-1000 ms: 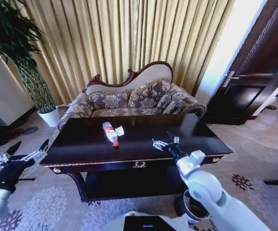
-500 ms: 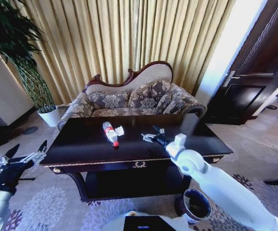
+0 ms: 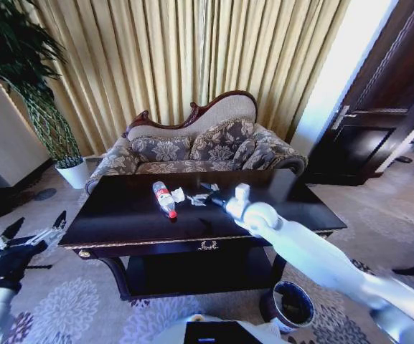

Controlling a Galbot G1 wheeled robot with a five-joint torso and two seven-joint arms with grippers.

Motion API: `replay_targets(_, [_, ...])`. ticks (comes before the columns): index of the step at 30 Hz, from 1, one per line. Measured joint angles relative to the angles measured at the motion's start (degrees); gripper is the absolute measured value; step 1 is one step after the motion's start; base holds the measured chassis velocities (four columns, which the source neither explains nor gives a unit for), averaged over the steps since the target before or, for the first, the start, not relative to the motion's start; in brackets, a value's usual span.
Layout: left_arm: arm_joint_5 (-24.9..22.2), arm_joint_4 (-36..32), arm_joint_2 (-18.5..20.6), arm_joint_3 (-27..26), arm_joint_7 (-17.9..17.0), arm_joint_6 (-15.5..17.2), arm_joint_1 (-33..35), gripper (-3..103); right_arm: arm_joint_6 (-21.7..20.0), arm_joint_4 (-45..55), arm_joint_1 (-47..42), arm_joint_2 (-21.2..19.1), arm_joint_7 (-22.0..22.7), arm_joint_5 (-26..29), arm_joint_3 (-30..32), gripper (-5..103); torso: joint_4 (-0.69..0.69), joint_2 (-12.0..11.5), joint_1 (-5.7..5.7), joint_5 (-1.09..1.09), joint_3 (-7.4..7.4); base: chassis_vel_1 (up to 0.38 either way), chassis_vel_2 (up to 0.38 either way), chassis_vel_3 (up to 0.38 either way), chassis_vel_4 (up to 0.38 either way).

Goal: Move to the front of the table and place the trash on the table into the trash bin.

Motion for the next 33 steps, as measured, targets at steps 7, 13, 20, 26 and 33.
replay_targets(7, [-0.06, 0.02, -0.34, -0.13, 0.23, -0.48, -0.1, 100, -0.58, -2.86, 3.18, 1.59, -1.15, -2.46, -4.81, 100, -0.02, 0.0, 0.0, 0.0, -0.01, 0.0, 0.0, 0.0, 0.0])
replay_targets(13, [-0.02, 0.02, -0.98, 0.11, 0.29, -0.93, -0.1, 100, -2.87, -4.63, 4.68, 2.19, 2.59, -5.31, -6.45, 100, -0.02, 0.0, -0.01, 0.0, 0.0, 0.0, 0.0, 0.0, 0.0])
replay_targets(20, [0.03, 0.03, -1.25, 0.16, 0.59, -1.3, -0.03, 100, -4.21, -7.55, 6.36, 3.41, 4.51, -6.06, -8.13, 100, -0.02, 0.0, -0.01, 0.01, -0.01, 0.0, 0.0, 0.0, 0.0])
replay_targets(26, [0.03, 0.03, -1.68, -0.35, 0.96, -1.87, 0.27, 100, -4.23, -9.03, 7.05, 4.56, 4.54, -6.1, -9.16, 100, -0.02, 0.0, -0.01, 0.0, -0.01, 0.0, 0.0, 0.0, 0.0])
replay_targets(33, [-0.09, 0.03, -2.18, -1.15, 1.46, -2.39, 0.81, 100, -4.18, -9.21, 6.66, 5.27, 4.55, -6.61, -9.71, 100, -0.02, 0.0, -0.01, 0.01, 0.0, 0.0, 0.0, 0.0, 0.0])
